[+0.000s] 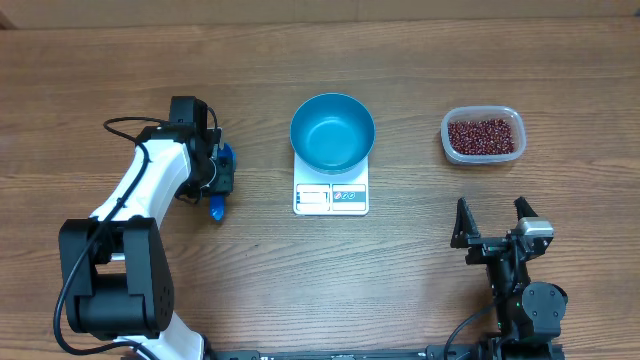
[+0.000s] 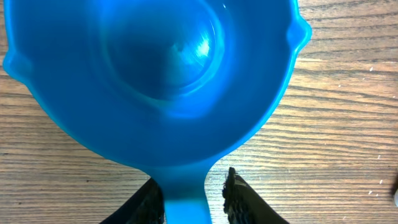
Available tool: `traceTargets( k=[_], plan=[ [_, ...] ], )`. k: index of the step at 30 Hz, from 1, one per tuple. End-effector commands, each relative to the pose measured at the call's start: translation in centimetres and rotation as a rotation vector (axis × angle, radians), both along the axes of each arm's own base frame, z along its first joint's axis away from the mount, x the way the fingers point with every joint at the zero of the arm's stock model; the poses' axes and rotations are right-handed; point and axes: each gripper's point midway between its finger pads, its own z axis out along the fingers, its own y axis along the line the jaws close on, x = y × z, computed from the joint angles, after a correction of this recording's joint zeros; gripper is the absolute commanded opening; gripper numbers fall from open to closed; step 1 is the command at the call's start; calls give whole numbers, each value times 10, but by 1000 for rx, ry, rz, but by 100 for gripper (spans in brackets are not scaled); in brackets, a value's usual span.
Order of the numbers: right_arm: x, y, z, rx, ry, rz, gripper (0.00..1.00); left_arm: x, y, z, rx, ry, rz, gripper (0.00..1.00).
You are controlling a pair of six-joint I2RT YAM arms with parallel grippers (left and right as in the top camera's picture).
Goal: Scoop item into bowl and weigh 150g on scale
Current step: 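Lower the left gripper and close it on the blue cup handle, then lift the blue cup with the left gripper toward the scale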
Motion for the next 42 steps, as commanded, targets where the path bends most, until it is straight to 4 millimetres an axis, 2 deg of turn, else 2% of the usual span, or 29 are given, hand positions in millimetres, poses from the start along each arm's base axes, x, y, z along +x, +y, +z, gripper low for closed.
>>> traceTargets(
  k=[1,13,18,21,31,36,42],
  plan=[
    [0,-1,-1,-1,-5,-2,100,-3,3,-4,7,16,6,33],
    [0,-1,-1,-1,-6,-3,100,-3,3,-4,6,16,6,22],
    [0,-1,-1,-1,-5,-2,100,-3,3,-4,6,16,6,14],
    [0,-1,-1,-1,-5,-3,100,-3,3,-4,3,16,9,5],
    [0,-1,-1,-1,-5,-2,100,-1,2,0,2,10,9,4],
    [0,-1,-1,-1,-5,-2,100,10,2,24,2,-33,9,4],
    [0,-1,-1,-1,-5,-2,100,25,2,83,0,-114,15,4]
  ],
)
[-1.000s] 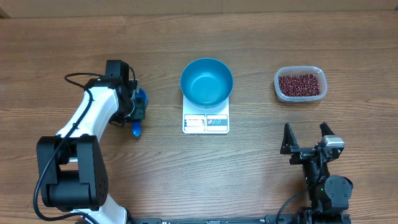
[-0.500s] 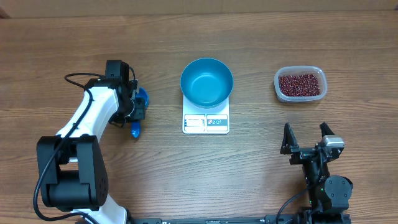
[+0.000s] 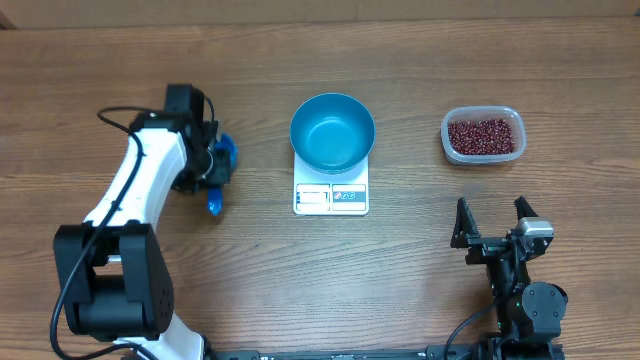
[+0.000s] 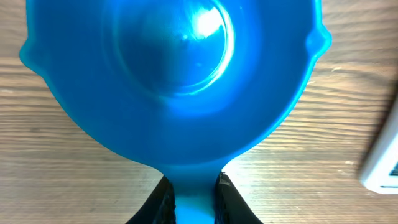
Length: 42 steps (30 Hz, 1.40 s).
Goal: Scoop item into bowl and weigh 150g on scale
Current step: 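Lift the blue cup with the left gripper toward the scale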
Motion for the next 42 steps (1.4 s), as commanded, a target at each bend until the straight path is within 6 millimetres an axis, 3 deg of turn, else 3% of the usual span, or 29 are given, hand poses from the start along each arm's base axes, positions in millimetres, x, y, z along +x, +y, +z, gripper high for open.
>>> traceTargets(
  k=[1,5,10,14,18,24,31,42],
  plan=[
    [0,0,-2,-1,-5,-2,100,22,2,61,-2,-142,25,4],
    [0,0,-2,-1,-5,-2,100,27,-1,106,-37,-202,96,4],
    [0,0,-2,-1,-5,-2,100,28,-21,165,-207,-278,255,4],
    [0,0,-2,-1,-5,-2,100,25,-43,203,-411,-296,436,4],
    [0,0,-2,-1,-5,-2,100,14,-67,225,-606,-225,585,5],
    [0,0,-2,-1,-5,-2,100,3,-100,227,-634,-179,553,4],
    [0,0,-2,-1,-5,-2,100,-13,-145,218,-572,-135,669,4],
    [0,0,-2,-1,-5,-2,100,-41,-196,212,-491,-174,758,4]
  ],
)
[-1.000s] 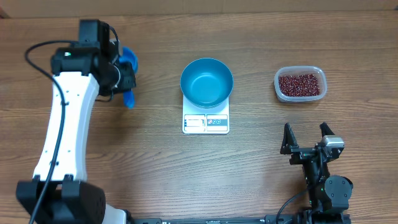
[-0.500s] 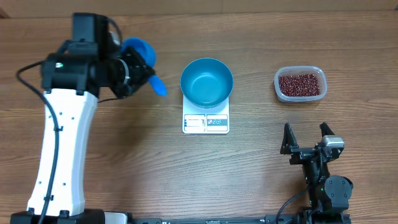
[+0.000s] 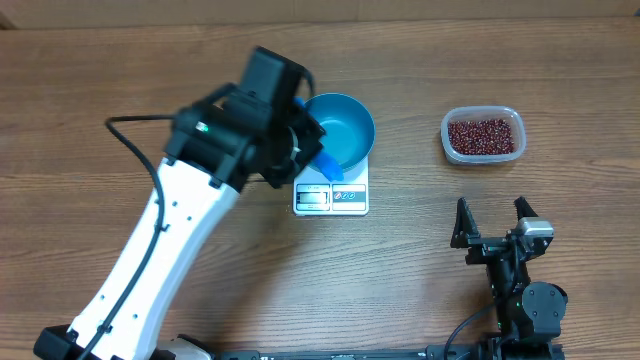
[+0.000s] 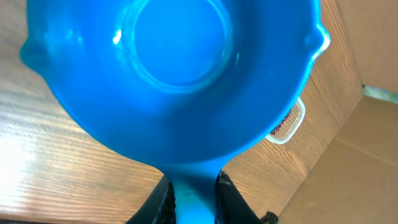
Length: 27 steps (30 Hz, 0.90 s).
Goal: Scoop item into bowl and weigh 150g on scale
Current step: 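Lift the blue cup with the left gripper toward the scale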
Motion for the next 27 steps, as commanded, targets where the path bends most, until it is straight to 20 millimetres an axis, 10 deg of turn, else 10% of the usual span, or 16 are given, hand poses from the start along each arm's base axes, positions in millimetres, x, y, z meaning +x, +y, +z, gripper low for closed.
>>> traceTargets(
  k=[1,17,27],
  plan=[
    [0,-1,-1,-1,-6,-3,100,-1,-1,8,19,-28,131,4],
    [0,-1,2,-1,-17,-3,100,-5,-30,-36,10,150,179,4],
    [-18,0,75,89,-20,-5,100,1,-31,-34,-2,131,185,4]
  ],
)
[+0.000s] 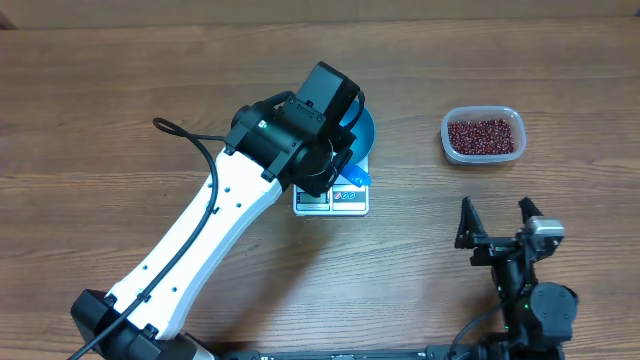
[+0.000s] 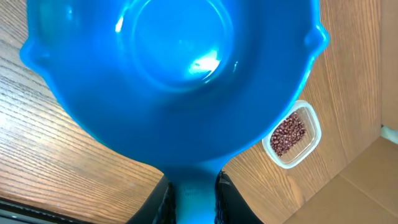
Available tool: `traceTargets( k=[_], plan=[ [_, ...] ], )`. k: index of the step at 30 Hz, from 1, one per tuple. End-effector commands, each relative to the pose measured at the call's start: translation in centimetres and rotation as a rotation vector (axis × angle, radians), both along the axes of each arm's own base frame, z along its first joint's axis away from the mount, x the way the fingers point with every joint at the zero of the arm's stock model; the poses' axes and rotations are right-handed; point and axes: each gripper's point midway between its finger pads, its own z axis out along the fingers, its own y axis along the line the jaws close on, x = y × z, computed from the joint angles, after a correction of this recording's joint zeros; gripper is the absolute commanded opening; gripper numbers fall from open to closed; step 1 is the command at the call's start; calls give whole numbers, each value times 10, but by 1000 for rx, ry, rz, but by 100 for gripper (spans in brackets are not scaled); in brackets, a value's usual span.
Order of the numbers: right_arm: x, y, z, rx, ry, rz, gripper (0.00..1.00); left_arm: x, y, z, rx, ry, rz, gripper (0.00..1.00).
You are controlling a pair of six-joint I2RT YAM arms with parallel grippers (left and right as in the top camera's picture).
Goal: Scoop item into bowl and weigh 150g on scale
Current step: 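Lift the blue cup with the left gripper toward the scale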
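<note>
The blue scoop (image 2: 174,74) fills the left wrist view, and my left gripper (image 2: 191,198) is shut on its handle. In the overhead view the left arm reaches over the white scale (image 1: 330,203) and hides most of the blue bowl (image 1: 366,128) standing on it. A bit of the scoop (image 1: 358,177) shows at the arm's right edge. The clear tub of red beans (image 1: 483,135) sits at the back right, and the tub (image 2: 291,134) also shows beyond the scoop in the wrist view. My right gripper (image 1: 495,225) stands open near the front right, with nothing in it.
The table (image 1: 120,90) is bare wood to the left of the scale. A cardboard wall (image 2: 367,180) shows past the table's far edge. The left arm's black cable (image 1: 185,135) loops out to the left of the arm.
My left gripper has moved right with the scoop, from the bowl's left side to over the bowl and scale. The bean tub now shows fully in the wrist view. The right arm has hardly moved.
At first my left gripper stood open around the scoop's handle on the table left of the scale. Then it was shut on the handle there. Later it held the scoop up beside the bowl, and now over the bowl and scale.
</note>
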Motion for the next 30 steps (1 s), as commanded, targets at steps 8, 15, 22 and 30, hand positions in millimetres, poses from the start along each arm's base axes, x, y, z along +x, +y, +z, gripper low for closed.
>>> traceTargets(
  k=[8,15,22,30],
  plan=[
    [-2,16,103,80,140,83,100,5,2,3,0,-14,31,4],
    [29,64,120,280,384,345,100,4,2,3,-3,-10,40,4],
    [40,135,130,432,484,894,100,4,2,2,-21,8,92,4],
    [47,155,124,657,617,1181,100,5,3,2,-49,36,192,4]
  ],
)
